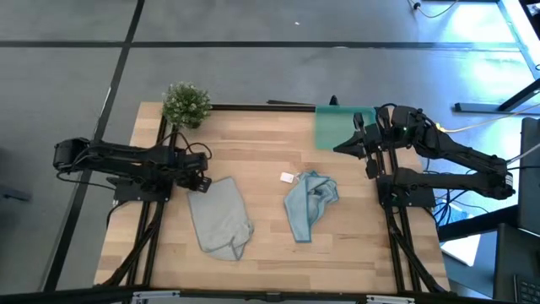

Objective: Roll microfiber towels into tight, uniform cylinder then place into a basket
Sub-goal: Roll the grey microfiber towel

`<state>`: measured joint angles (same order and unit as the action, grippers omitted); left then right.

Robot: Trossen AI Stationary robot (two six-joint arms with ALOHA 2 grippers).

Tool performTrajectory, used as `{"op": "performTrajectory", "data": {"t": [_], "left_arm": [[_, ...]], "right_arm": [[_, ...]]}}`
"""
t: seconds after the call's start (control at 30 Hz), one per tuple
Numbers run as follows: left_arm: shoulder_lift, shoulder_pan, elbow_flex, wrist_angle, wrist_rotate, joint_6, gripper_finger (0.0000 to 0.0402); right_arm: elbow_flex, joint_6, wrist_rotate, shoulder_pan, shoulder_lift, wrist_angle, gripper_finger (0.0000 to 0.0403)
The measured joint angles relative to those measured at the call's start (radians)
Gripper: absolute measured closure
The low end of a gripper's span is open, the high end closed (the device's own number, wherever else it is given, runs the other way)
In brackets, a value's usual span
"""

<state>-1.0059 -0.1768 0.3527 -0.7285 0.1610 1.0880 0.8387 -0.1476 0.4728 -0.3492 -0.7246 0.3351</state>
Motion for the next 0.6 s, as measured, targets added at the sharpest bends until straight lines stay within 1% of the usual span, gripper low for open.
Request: {"op": "performTrajectory", "data": {"t": [0.2,0.33,0.4,0.5,0.53,0.6], "left_arm": [[-0.001,0.030,-0.007,0.006,-0.004,-0.053,0.0320],[-0.001,0.044,-0.008,0.008,0.000,-0.080,0.0327],[-0.001,0.052,-0.009,0.006,0.000,-0.080,0.0343],[-0.002,0.062,-0.010,0.007,0.017,-0.079,0.0384],[-0.002,0.065,-0.010,0.008,0.028,-0.077,0.0392],[-0.002,0.065,-0.010,0.008,0.033,-0.076,0.0396]], "right_arm": [[0.000,0.012,-0.002,0.000,0.000,0.000,0.0399],[0.000,0.011,-0.034,-0.001,0.000,0.000,0.0399],[0.000,0.011,-0.035,-0.001,0.000,0.000,0.0399],[0.000,0.010,-0.035,0.000,0.000,0.000,0.0399],[0.000,0.010,-0.035,0.000,0.000,0.000,0.0399],[0.000,0.009,-0.035,0.000,0.000,0.000,0.0399]]}}
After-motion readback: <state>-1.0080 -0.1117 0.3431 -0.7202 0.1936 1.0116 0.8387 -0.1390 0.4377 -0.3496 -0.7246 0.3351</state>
